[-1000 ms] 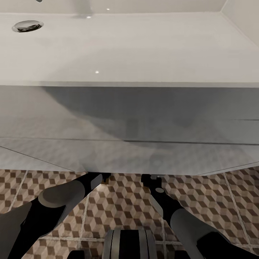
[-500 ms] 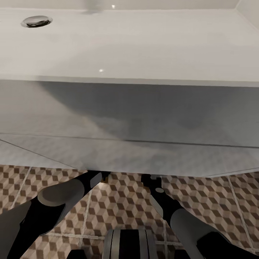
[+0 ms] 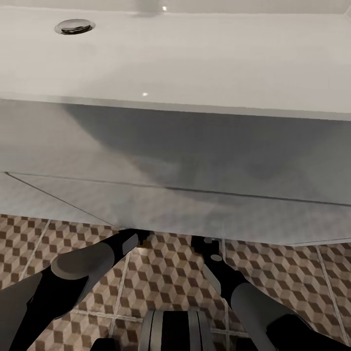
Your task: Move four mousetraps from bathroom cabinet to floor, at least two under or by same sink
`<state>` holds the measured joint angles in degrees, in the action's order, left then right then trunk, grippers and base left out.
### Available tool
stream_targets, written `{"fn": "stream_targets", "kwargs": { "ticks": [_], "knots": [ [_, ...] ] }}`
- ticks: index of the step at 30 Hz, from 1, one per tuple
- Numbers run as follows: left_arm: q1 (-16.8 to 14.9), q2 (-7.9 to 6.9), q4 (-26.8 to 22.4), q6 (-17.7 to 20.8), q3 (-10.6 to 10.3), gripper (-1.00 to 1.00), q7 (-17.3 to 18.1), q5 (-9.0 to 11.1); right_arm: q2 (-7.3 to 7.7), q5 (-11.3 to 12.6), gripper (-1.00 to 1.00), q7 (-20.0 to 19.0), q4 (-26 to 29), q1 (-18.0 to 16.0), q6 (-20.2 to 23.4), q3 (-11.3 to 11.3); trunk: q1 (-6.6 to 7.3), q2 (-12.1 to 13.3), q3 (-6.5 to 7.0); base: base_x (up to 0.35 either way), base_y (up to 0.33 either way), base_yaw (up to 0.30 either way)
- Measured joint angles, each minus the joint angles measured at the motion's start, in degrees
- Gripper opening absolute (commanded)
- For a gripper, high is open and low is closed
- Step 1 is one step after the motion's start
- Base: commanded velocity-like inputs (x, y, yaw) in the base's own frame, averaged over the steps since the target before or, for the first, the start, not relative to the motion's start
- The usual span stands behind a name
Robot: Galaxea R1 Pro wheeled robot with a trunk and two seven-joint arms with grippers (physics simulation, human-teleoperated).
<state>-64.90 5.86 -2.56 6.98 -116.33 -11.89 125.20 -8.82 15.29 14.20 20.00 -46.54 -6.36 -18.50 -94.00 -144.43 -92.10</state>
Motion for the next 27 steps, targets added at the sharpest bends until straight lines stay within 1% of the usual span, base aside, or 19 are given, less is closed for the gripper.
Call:
{"fn": "stream_targets", "kwargs": {
  "ticks": [10, 27],
  "knots": [
    [0.0, -0.05, 0.03, 0.01, -0.08, -1.0, 0.01, 0.0, 0.06, 0.08, -1.0, -0.02, 1.41, 0.0, 0.09, 0.02, 0.0, 0.0, -0.64, 0.0, 0.0, 0.001],
    [0.0, -0.05, 0.03, 0.0, -0.08, -1.0, 0.01, 0.0, 0.08, 0.09, -1.0, -0.02, 1.49, 0.0, 0.09, 0.02, 0.0, 0.0, -0.84, 0.0, 0.0, 0.0]
  ]
}}
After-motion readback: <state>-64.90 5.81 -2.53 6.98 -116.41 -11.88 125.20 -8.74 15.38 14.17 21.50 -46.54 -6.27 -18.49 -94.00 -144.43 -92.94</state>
